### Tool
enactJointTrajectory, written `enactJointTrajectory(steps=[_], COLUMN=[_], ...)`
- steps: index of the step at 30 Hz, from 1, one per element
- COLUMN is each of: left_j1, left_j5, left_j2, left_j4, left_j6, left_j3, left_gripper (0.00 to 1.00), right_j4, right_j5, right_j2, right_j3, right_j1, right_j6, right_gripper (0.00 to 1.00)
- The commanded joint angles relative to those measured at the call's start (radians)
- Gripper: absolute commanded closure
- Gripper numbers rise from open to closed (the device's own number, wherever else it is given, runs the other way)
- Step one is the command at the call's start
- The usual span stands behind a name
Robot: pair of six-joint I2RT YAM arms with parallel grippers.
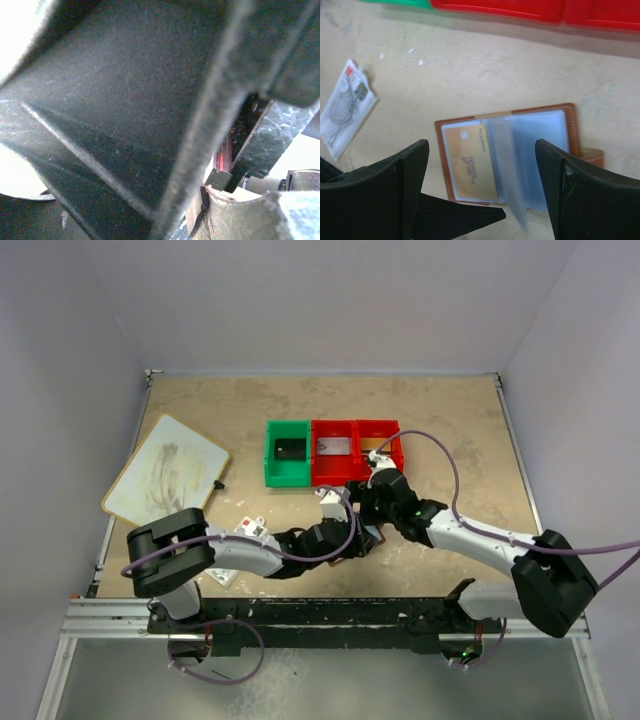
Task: Take the credit cards out of the card holder
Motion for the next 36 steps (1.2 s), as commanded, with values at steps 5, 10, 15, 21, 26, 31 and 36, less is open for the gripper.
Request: enactJointTrajectory(steps=[5,10,15,21,26,31,36], left_j1=[0.002,-0.001,-0.001,0.002,0.002,0.002,0.002], left_j5=[0.042,-0.006,-0.200,-0.330,-0.340,-0.313,-0.256], left_j2=[0.081,-0.014,-0.201,-0.339,-0.385,-0.354,-0.298], left_j4=[-0.002,-0.041,-0.217,-0.416,-0.417,-0.422,-0.394], left_j6=[0.065,0.069,0.053,-0.020,-0.082,-0.043,-0.014], left_j3=[0.109,0.068,-0.010,-0.085,-0.150,-0.119,-0.085], left_gripper=[0.53,0.52,0.53,0.54,0.55,0.56,0.55], right_j4=[-0.258,-0.176,-0.054,0.126,0.211,0.221,0.173], right_j5=[0.271,0.180,-0.004,-0.203,-0.282,-0.293,-0.249], right_j2=[-0.128,-0.198,-0.168,-0.065,0.060,0.140,0.172], right_j3=[0.079,0.037,-0.009,-0.048,-0.051,-0.064,-0.087], right_j1=[-0.020,-0.025,-0.024,-0.024,-0.022,-0.023,-0.025], right_j6=[0.027,-0.008,0.005,-0.020,-0.020,-0.030,-0.016], right_gripper=[0.08,0.13,0.27,0.40,0.45,0.45,0.46])
